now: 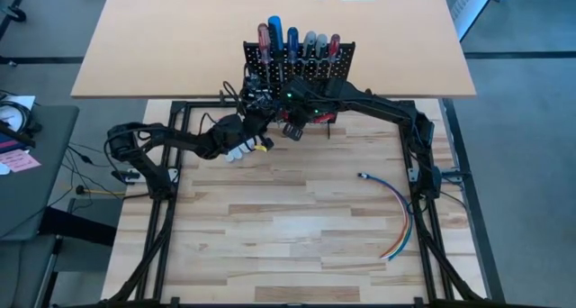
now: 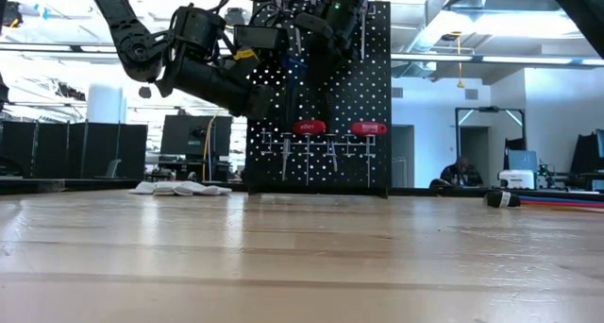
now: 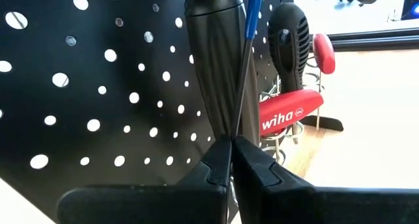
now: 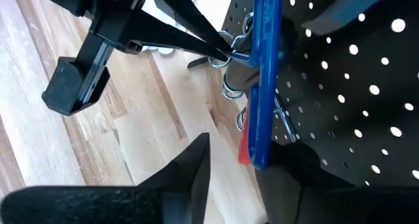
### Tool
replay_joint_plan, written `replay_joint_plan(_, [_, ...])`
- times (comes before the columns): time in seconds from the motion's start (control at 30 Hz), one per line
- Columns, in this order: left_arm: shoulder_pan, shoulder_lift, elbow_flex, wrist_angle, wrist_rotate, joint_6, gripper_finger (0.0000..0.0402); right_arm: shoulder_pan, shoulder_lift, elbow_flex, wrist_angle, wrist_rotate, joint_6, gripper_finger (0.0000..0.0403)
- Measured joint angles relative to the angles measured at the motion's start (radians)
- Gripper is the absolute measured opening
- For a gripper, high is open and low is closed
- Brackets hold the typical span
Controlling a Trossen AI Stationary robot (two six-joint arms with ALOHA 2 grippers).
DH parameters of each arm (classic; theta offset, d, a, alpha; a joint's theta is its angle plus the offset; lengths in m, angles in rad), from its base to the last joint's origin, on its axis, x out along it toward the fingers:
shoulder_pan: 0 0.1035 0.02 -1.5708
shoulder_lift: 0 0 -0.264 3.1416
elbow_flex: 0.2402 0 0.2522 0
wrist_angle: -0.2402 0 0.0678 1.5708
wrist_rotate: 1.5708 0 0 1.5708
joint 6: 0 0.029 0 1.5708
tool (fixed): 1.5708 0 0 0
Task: Hang tools onto peg board
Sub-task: Hang the blue pick tool on the peg board
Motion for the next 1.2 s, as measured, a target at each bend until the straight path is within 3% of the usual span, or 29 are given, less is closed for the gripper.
replay_joint_plan(0.37, [0.000,-0.001,0.000,-0.018,0.000,0.002,0.0001,0.000,0.000,0.000,0.006,0.001,0.001,0.0015])
replay_joint_plan(0.53, [0.000,-0.002,0.002,-0.053,0.000,0.036,0.0025,0.002,0.001,0.000,-0.007,0.001,0.015,0.0017])
replay_joint_plan(0.87, [-0.015,-0.004,0.003,-0.229,-0.007,0.161,0.0150,0.018,0.003,0.000,-0.018,0.010,0.028,0.0012])
replay_joint_plan(1.2, [-0.099,-0.003,0.002,-0.273,-0.240,0.357,0.0168,0.015,0.008,-0.017,0.012,0.009,0.023,0.0012])
